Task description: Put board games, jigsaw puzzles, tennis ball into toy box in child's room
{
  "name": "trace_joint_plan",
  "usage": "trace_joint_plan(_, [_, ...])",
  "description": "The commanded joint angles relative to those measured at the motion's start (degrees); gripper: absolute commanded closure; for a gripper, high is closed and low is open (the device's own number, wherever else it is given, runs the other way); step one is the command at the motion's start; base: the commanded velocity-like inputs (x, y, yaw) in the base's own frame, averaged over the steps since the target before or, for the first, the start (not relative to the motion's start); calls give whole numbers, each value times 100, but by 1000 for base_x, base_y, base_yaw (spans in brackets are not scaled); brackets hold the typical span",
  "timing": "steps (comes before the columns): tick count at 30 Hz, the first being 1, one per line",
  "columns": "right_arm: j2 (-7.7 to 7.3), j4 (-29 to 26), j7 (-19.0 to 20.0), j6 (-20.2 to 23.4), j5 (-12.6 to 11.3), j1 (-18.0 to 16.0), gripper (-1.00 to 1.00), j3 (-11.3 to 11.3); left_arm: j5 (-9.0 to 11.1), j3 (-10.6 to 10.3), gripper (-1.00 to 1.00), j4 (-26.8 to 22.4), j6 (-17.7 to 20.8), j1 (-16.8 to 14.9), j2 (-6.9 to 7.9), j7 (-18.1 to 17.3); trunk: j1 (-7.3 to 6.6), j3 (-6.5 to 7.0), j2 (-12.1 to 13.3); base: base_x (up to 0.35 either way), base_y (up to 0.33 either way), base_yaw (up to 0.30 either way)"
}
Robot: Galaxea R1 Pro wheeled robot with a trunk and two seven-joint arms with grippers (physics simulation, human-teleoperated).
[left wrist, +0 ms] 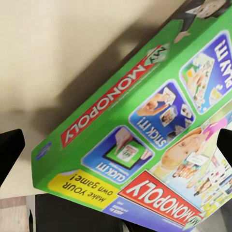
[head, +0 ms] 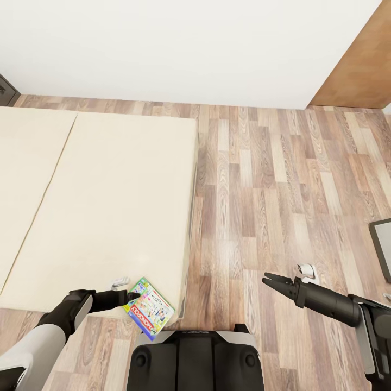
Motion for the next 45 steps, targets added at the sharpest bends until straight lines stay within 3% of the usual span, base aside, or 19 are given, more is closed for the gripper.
trace_joint_plan(1, [-1,-1,12,59,-11,-2,-100,-2,1,35,-100,-5,50,-1,-3,-20,3,-5,-7,0,0,0])
trace_joint_plan(45, [-6,-1,12,59,-11,-2,-100,-2,17,18,-100,-4,44,1,-65,-4,3,-5,-7,0,-56,0])
